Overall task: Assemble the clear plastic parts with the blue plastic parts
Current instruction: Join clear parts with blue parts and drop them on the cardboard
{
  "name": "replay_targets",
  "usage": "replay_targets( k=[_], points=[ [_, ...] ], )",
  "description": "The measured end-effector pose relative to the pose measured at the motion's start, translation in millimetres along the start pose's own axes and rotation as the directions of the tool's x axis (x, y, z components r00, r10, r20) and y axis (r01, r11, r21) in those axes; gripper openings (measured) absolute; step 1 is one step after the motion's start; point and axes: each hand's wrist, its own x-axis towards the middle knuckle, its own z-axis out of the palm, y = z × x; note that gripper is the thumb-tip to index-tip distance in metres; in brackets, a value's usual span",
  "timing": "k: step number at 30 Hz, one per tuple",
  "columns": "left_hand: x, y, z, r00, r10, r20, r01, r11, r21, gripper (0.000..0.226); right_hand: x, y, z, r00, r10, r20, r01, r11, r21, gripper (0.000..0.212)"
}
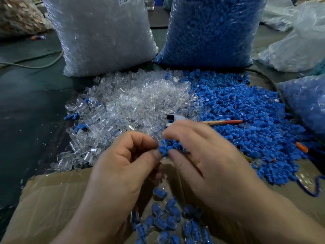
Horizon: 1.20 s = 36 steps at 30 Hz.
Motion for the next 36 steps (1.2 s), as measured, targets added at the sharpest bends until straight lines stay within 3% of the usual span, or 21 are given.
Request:
replay_targets(
  k=[2, 5, 9, 18, 27, 30, 33, 36],
  points=[
    [1.2, -0.8, -3.2, 0.995, -0.102, 0.001, 0.101, 0.982, -0.159, 0.014, 4.6, 10.7, -6.6, 0.996, 0.085, -0.028, -0.089, 0.970, -0.224, 0.049],
    [4.1, -2.6, -9.5, 0.987, -0.153, 0.050, 0.160, 0.962, -0.220, 0.024, 12.4, 29.9, -15.1, 0.944, 0.310, 0.113, -0.230, 0.864, -0.447, 0.070],
    [10.6, -7.3, -13.7, 0.984, -0.166, 0.068, 0.178, 0.952, -0.251, 0.032, 15.6, 42.9, -13.8, 0.904, 0.383, 0.191, -0.221, 0.800, -0.558, 0.072],
    [9.0, -1.4, -15.8, 0.980, -0.175, 0.092, 0.193, 0.950, -0.244, 0.013, 26.5, 49.0, -24.0, 0.922, 0.326, 0.209, -0.171, 0.826, -0.537, 0.069],
    [10.5, -6.0, -17.5, 0.992, -0.122, 0.035, 0.126, 0.975, -0.184, 0.011, 27.2, 51.8, -26.1, 0.926, 0.297, 0.231, -0.139, 0.840, -0.524, 0.065],
    [10.9, -8.2, -17.9, 0.998, -0.060, 0.002, 0.060, 0.990, -0.126, 0.009, 25.1, 47.5, -31.0, 0.956, 0.245, 0.163, -0.134, 0.857, -0.497, 0.061],
    [11.5, -11.2, -19.2, 1.000, -0.016, -0.017, 0.014, 0.997, -0.082, 0.020, 20.0, 38.9, -37.2, 0.990, 0.136, 0.023, -0.119, 0.928, -0.353, 0.059],
    [12.0, -14.0, -20.1, 0.999, 0.044, -0.028, -0.044, 0.999, -0.004, 0.022, 14.0, 25.5, -37.5, 0.998, 0.021, 0.053, -0.004, 0.954, -0.300, 0.053]
  ],
)
